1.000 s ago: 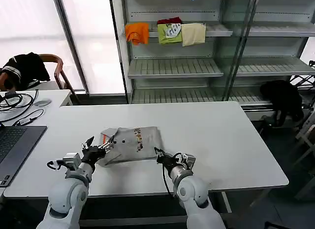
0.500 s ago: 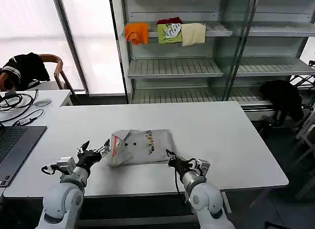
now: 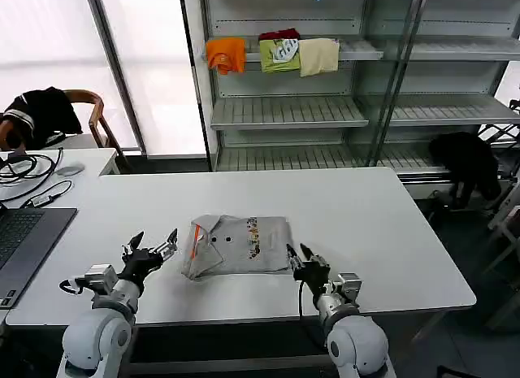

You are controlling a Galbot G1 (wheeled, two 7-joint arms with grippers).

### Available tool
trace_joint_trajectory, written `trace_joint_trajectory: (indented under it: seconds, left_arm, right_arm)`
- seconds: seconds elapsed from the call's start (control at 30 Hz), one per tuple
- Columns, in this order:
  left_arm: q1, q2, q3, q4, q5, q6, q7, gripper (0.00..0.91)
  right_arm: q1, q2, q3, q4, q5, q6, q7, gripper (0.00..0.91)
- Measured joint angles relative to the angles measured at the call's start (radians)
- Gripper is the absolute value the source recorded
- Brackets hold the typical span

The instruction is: Fold and organize the clothes.

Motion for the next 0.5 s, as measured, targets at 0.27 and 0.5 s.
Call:
trace_joint_trajectory:
  seconds: [0.27,0.5]
  left_arm:
    - [0.02,0.028,-0.058,0.013,-0.001,-0.056,0.024,0.907]
    - [0.049,0.057,-0.113,0.055,-0.017,-0.105,0.042,0.907]
  right_arm:
    - [0.016,-0.067,0.066,0.022,-0.204,0.011,-0.025,0.907]
    - [0.036,-0.135,0.145,0.002,-0.272,-0.015,-0.044,0.907]
